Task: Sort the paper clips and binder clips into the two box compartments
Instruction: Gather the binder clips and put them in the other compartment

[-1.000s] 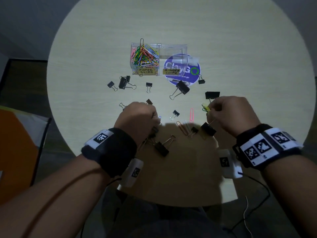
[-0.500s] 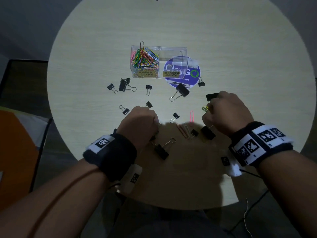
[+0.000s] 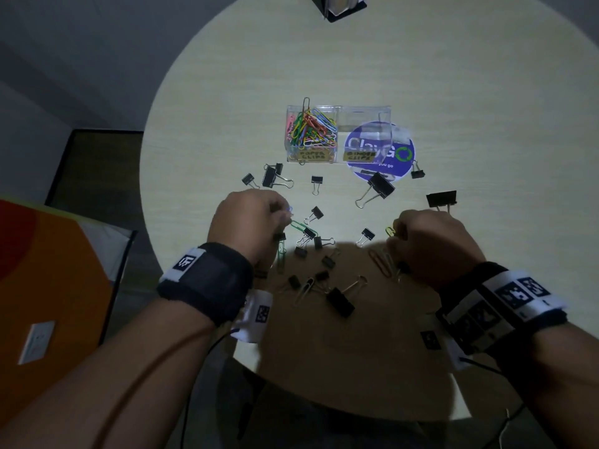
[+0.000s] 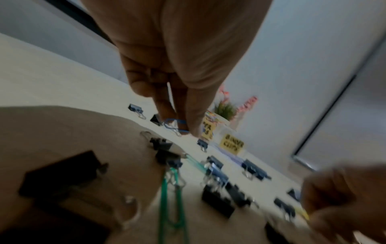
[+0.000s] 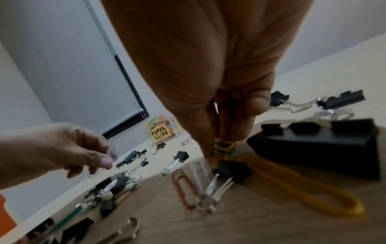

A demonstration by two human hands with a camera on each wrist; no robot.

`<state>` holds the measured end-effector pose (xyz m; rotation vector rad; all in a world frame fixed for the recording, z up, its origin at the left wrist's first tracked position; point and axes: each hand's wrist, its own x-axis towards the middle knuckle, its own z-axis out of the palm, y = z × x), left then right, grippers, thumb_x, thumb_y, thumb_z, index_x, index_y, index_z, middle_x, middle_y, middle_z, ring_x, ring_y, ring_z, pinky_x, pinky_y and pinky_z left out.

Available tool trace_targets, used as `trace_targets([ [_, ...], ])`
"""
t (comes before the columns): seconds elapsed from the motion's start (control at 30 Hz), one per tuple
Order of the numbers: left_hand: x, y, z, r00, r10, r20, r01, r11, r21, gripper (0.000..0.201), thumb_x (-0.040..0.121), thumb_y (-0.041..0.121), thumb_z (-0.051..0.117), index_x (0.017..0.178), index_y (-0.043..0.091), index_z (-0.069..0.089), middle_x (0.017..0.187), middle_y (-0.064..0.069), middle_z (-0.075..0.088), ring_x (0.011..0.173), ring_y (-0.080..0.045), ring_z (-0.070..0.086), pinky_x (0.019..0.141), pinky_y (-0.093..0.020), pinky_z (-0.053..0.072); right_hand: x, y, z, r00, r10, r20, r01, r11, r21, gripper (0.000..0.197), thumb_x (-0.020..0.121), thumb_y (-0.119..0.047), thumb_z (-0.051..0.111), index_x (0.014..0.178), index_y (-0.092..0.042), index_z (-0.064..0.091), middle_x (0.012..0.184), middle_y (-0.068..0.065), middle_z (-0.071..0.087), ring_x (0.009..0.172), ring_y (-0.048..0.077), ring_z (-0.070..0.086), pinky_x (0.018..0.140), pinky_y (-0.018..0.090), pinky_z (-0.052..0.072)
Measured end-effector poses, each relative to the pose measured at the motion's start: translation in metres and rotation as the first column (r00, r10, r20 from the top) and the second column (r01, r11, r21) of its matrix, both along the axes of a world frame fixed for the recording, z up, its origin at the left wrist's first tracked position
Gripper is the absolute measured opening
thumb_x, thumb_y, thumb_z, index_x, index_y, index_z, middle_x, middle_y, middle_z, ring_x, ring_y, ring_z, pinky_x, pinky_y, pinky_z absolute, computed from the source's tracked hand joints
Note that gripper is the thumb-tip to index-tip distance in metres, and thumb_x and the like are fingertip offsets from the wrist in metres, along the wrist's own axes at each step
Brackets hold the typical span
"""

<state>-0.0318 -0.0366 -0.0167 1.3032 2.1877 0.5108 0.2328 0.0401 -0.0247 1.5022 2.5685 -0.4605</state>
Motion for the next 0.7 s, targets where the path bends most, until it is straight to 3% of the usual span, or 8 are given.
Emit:
trace_targets([
  [0.07, 0.000, 0.004, 0.000, 0.973, -0.202, -0.114, 0.197, 0.979, -0.048, 0.008, 0.083, 0.033, 0.069, 0.085, 0.027, 0.074, 0.077, 0.004, 0.072, 0.079, -0.017, 0.067, 0.072, -0.032, 0.054, -0.003, 0.000, -0.002, 1.000, 0.006, 0.008, -0.006, 1.000, 0.005, 0.015, 0.083, -0.019, 0.062, 0.084, -0.004, 0.063, 0.075, 0.017, 0.064, 0.071, 0.038, 0.057, 0.063, 0.038, 0.049],
  [0.17, 0.001, 0.011, -0.003, 0.860, -0.442, -0.253, 0.413, 0.896, -0.161, 0.016, 0.087, 0.031, 0.065, 0.097, 0.023, 0.074, 0.092, -0.002, 0.070, 0.094, -0.026, 0.061, 0.077, -0.037, 0.052, -0.004, 0.000, -0.005, 0.999, 0.009, 0.032, -0.010, 1.000, 0.020, 0.013, 0.082, -0.015, 0.061, 0.078, -0.002, 0.061, 0.072, 0.018, 0.062, 0.068, 0.037, 0.056, 0.059, 0.037, 0.046],
  [0.33, -0.005, 0.014, -0.009, 0.793, -0.540, -0.283, 0.501, 0.841, -0.202, 0.015, 0.089, 0.034, 0.065, 0.099, 0.027, 0.073, 0.095, 0.001, 0.064, 0.101, -0.024, 0.056, 0.078, -0.036, 0.050, -0.003, -0.001, -0.008, 0.995, 0.070, 0.078, -0.075, 0.995, 0.063, 0.011, 0.077, -0.011, 0.064, 0.072, -0.001, 0.065, 0.063, 0.019, 0.061, 0.057, 0.037, 0.055, 0.052, 0.034, 0.044],
  [0.43, -0.005, 0.020, -0.005, 0.783, -0.575, -0.238, 0.535, 0.817, -0.215, 0.009, 0.086, 0.030, 0.068, 0.085, 0.022, 0.069, 0.087, 0.002, 0.057, 0.095, -0.024, 0.057, 0.077, -0.038, 0.052, -0.003, 0.002, -0.004, 0.998, 0.000, 0.056, 0.000, 1.000, 0.002, 0.012, 0.081, -0.016, 0.061, 0.077, -0.005, 0.063, 0.070, 0.014, 0.059, 0.068, 0.035, 0.054, 0.058, 0.031, 0.035],
  [0.53, -0.009, 0.018, 0.010, 0.865, -0.487, -0.122, 0.472, 0.871, -0.134, 0.009, 0.081, 0.020, 0.073, 0.079, 0.014, 0.066, 0.085, -0.001, 0.063, 0.083, -0.022, 0.061, 0.074, -0.036, 0.052, -0.002, 0.004, -0.003, 0.997, -0.070, 0.023, 0.072, 0.995, -0.076, 0.008, 0.082, -0.021, 0.059, 0.078, -0.014, 0.059, 0.073, 0.008, 0.054, 0.076, 0.033, 0.054, 0.063, 0.031, 0.032],
  [0.63, -0.014, -0.003, 0.024, 0.966, -0.253, -0.048, 0.253, 0.967, 0.002, 0.009, 0.078, 0.016, 0.073, 0.074, 0.016, 0.065, 0.077, 0.002, 0.071, 0.076, -0.016, 0.065, 0.069, -0.031, 0.051, 0.000, 0.002, -0.006, 0.998, -0.065, 0.006, 0.065, 0.996, -0.062, 0.010, 0.082, -0.021, 0.061, 0.085, -0.012, 0.063, 0.081, 0.011, 0.053, 0.082, 0.037, 0.056, 0.065, 0.032, 0.034],
  [0.7, -0.009, -0.025, 0.026, 0.993, -0.099, 0.061, 0.098, 0.995, 0.017, 0.013, 0.077, 0.013, 0.074, 0.069, 0.016, 0.064, 0.072, 0.005, 0.073, 0.073, -0.007, 0.069, 0.066, -0.027, 0.052, 0.001, 0.000, -0.010, 1.000, -0.024, 0.003, 0.024, 1.000, -0.020, 0.015, 0.081, -0.019, 0.063, 0.090, -0.007, 0.065, 0.084, 0.018, 0.058, 0.079, 0.040, 0.058, 0.064, 0.034, 0.039],
])
